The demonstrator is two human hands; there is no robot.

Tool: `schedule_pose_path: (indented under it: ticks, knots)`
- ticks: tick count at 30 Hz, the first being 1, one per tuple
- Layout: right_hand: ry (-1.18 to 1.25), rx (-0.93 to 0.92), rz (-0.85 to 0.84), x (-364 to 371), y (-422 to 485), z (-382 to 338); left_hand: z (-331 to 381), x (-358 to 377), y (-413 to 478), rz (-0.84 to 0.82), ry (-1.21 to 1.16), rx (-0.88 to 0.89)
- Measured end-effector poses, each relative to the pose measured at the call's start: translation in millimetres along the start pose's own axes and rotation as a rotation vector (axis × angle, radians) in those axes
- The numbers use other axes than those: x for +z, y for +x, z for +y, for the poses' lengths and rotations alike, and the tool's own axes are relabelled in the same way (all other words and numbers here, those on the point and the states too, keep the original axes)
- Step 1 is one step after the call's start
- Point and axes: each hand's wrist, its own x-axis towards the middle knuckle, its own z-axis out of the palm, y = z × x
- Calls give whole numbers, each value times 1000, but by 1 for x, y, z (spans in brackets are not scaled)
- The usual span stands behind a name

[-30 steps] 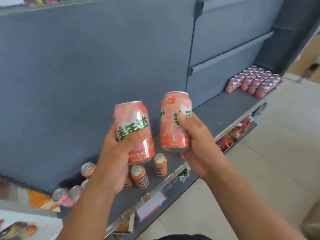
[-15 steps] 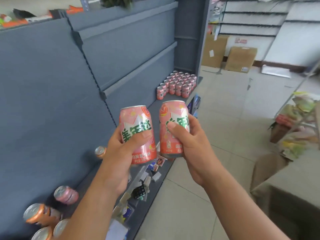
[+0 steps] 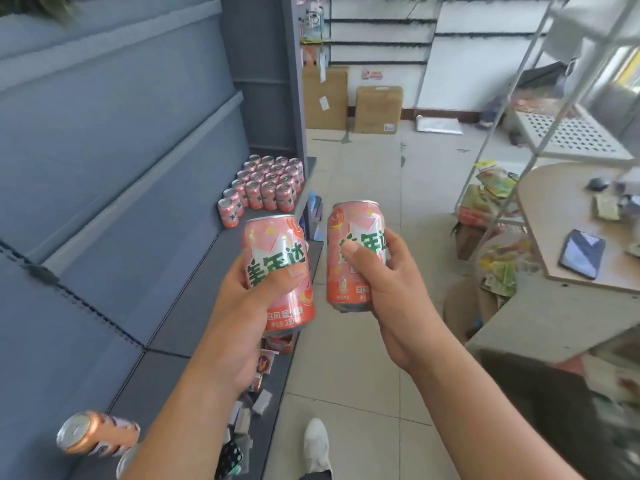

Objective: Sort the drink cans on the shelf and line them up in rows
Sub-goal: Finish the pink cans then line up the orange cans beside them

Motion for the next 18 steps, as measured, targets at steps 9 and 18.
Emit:
schedule_pose_path:
  ticks: [9,18]
  knots:
    - [-60,-43,95,8,131,-20,15,5,146,-92,-25,-7]
    - [-16,-18,129,-12,247,-32,16,28,269,-112,-5,-43]
